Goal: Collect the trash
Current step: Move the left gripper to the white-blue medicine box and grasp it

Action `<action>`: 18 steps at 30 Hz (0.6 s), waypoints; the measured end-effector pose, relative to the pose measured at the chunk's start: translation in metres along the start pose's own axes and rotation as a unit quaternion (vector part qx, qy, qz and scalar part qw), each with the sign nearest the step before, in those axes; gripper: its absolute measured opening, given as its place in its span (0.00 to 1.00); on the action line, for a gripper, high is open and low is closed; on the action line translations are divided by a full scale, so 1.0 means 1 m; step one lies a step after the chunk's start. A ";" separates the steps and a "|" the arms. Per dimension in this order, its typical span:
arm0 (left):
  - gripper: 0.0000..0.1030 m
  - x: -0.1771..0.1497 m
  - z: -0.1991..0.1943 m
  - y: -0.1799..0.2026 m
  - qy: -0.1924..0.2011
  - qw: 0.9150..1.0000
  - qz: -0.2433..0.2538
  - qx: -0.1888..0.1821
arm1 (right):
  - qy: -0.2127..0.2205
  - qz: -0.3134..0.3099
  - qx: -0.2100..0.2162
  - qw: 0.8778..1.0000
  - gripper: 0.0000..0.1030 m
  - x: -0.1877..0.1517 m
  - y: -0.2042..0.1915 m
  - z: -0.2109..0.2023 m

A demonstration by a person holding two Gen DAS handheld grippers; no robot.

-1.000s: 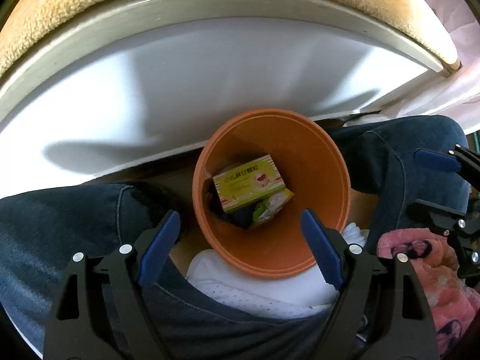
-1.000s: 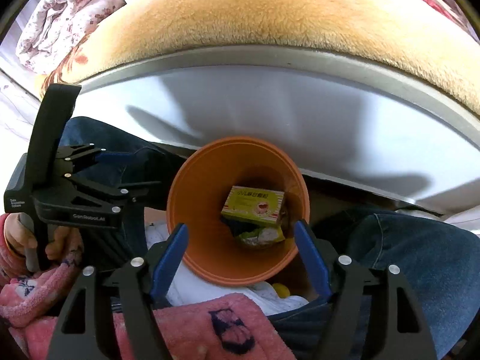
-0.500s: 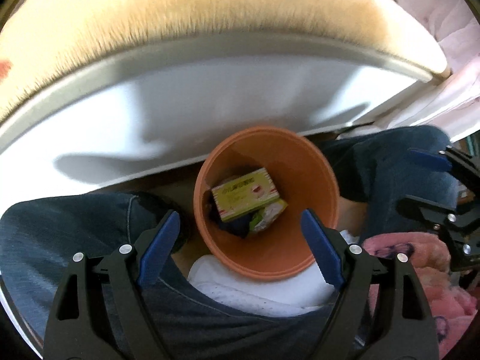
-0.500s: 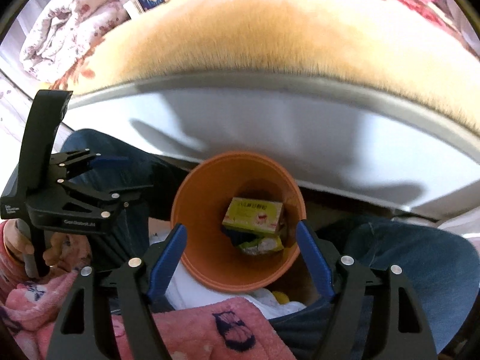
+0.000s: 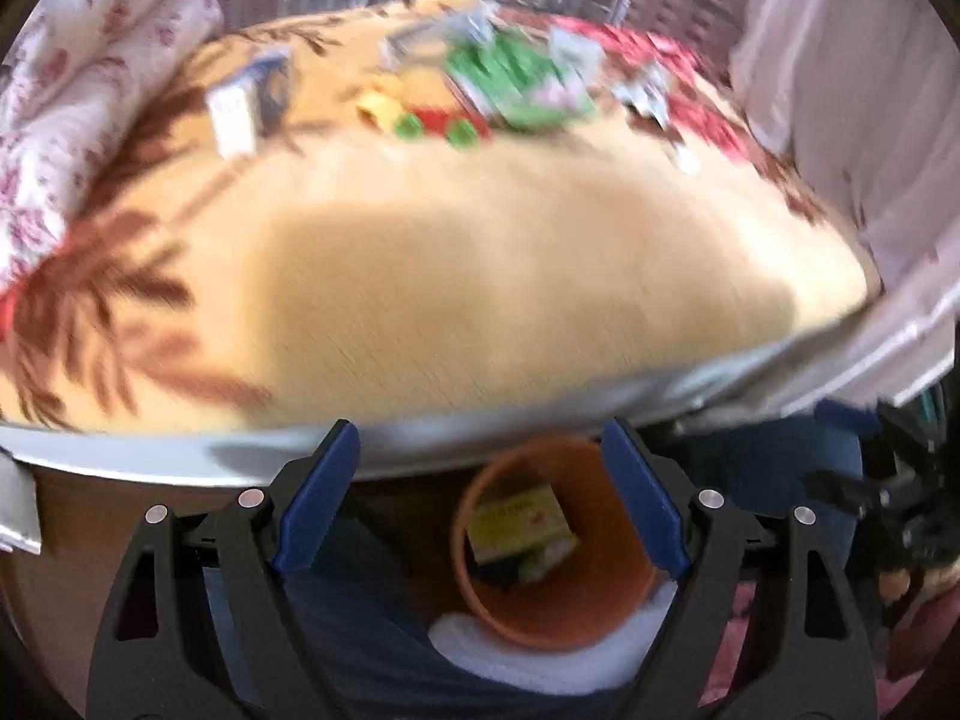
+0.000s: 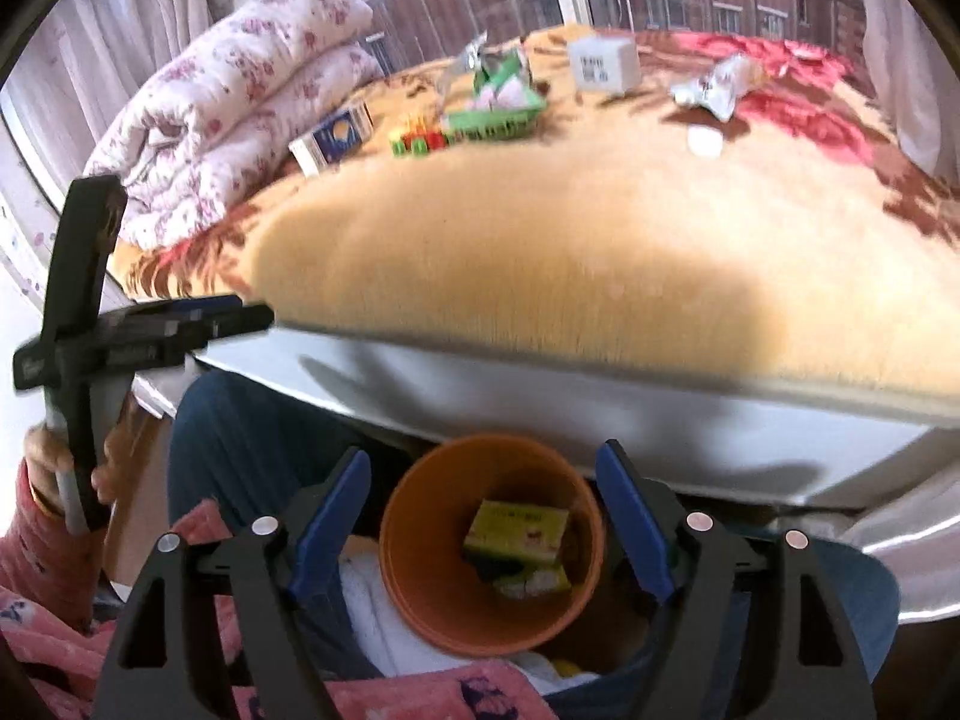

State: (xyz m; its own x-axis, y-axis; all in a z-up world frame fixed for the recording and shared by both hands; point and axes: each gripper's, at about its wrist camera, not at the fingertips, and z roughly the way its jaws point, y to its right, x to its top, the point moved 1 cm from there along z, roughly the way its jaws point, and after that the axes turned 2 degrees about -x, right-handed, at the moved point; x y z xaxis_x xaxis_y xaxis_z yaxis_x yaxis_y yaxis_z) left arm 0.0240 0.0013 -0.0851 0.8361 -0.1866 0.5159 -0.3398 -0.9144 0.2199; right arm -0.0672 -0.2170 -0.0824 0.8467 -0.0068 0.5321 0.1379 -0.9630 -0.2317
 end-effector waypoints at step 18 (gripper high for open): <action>0.79 0.169 0.054 -0.128 0.047 0.986 -0.086 0.135 | 0.001 0.005 0.017 1.000 0.74 0.005 -0.003 0.009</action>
State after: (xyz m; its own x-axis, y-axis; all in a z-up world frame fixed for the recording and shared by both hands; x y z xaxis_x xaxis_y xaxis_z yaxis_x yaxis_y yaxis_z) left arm 0.2315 0.0673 -0.0705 0.8239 0.0027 0.5667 -0.0583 -0.9943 0.0895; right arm -0.0583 -0.2113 -0.0865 0.8467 -0.0165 0.5318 0.1470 -0.9533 -0.2638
